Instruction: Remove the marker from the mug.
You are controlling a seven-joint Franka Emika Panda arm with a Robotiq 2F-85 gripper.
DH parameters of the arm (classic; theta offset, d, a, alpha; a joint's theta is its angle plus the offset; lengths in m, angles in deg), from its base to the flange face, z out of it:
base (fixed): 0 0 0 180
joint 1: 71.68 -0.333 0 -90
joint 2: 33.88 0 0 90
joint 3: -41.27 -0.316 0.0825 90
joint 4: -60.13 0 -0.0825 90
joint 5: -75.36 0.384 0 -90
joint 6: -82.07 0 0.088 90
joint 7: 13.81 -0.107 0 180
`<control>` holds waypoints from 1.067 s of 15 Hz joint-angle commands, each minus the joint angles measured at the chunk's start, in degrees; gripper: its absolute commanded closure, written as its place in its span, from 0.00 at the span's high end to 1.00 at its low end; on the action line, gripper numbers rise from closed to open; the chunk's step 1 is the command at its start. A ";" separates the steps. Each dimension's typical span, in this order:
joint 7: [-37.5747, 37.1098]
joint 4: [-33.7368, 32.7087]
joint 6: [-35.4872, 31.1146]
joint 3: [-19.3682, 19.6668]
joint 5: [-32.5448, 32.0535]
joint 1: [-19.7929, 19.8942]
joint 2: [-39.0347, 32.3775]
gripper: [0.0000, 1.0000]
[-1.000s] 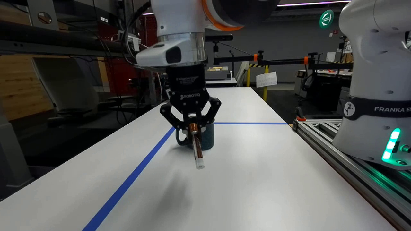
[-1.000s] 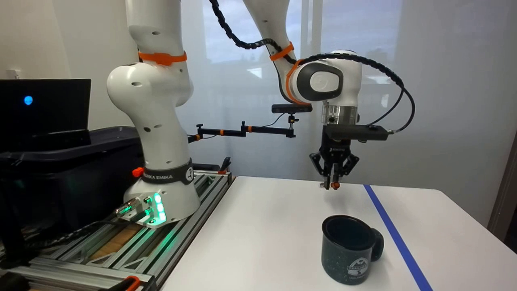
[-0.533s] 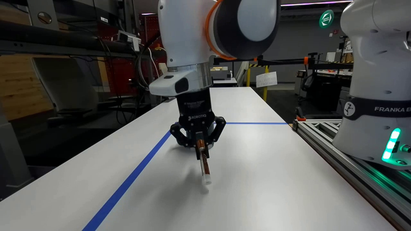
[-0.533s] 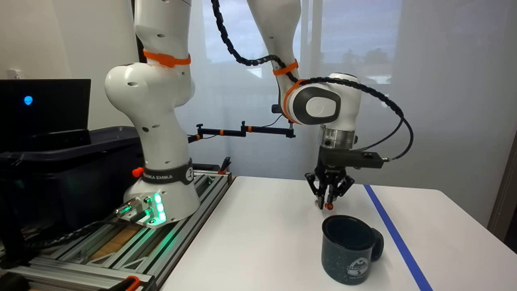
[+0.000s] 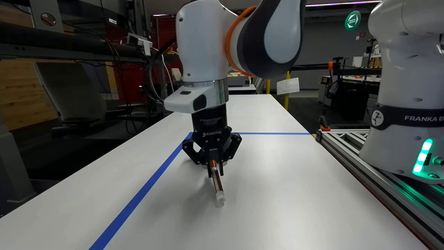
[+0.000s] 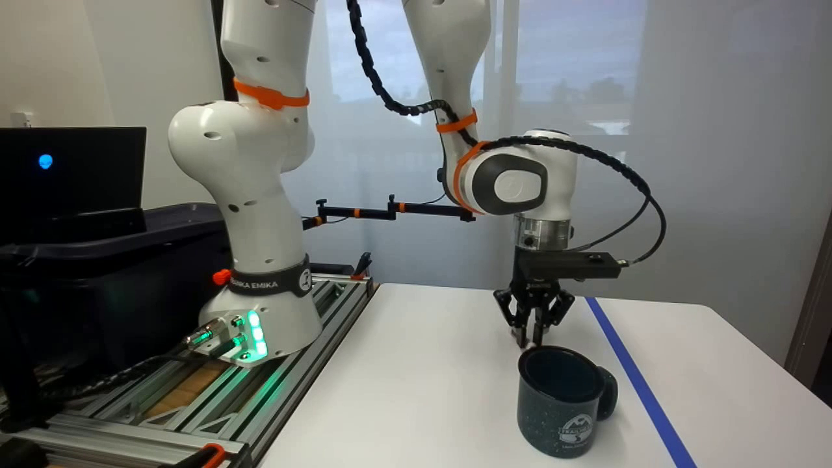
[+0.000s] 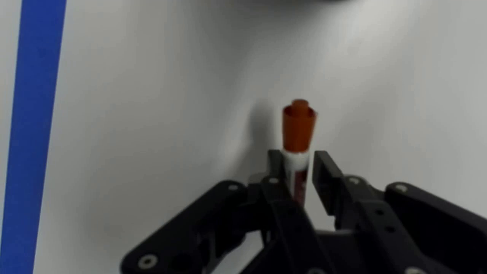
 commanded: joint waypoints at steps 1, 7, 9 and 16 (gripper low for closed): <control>-7.44 0.39 -1.24 3.72 -8.83 -3.12 0.77 0.61; -14.85 1.58 2.55 5.90 -19.22 -6.42 6.17 1.00; -17.78 2.09 5.86 4.04 -19.75 -5.10 9.60 1.00; -20.20 2.29 21.02 1.67 1.41 -2.40 21.74 1.00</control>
